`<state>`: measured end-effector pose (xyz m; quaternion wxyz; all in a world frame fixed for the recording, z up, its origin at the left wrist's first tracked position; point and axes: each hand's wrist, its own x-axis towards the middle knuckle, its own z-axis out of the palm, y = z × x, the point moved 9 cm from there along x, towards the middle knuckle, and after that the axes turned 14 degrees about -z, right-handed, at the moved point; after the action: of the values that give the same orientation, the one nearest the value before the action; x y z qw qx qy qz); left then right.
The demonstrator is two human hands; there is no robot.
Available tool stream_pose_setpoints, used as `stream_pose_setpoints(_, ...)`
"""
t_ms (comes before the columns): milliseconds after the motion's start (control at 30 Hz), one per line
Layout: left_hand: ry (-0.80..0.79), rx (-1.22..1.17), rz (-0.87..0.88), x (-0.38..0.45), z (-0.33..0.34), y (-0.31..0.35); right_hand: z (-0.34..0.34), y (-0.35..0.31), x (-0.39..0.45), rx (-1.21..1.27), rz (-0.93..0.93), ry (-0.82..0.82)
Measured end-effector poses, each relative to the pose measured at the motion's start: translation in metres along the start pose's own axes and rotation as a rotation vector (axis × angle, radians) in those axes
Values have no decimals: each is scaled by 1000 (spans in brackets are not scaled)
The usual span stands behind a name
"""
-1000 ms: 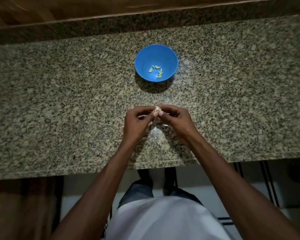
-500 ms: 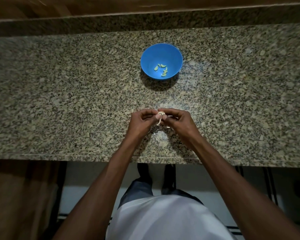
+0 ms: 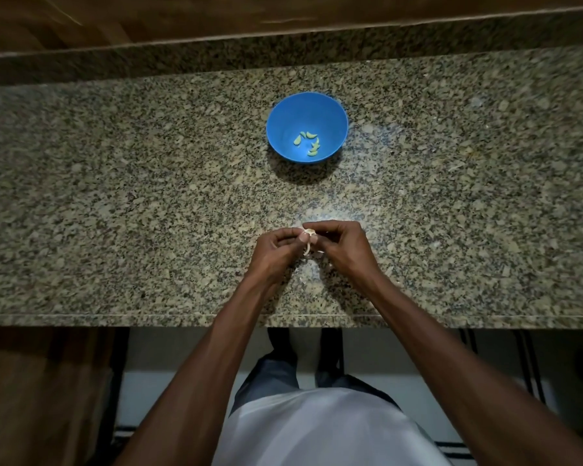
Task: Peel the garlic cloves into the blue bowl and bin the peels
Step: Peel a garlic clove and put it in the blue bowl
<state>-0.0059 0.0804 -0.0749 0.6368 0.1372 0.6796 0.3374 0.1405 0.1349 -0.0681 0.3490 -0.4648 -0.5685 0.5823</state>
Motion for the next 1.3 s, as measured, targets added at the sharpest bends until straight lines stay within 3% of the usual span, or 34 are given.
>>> stream_pose_setpoints(500, -25, 153, -103, 22, -10, 8, 9, -13, 15, -193, -74, 33)
stream_pose_setpoints(700, -46, 103, -93, 25, -9, 15, 14, -15, 21, -245, -109, 52)
stream_pose_setpoints(900, -2, -68, -58, 28, -16, 12, 10, -6, 22, -73, -32, 96)
stream_pose_setpoints(1300, -176, -76, -183, 39, -10, 0, 13, -15, 17, -193, -83, 92)
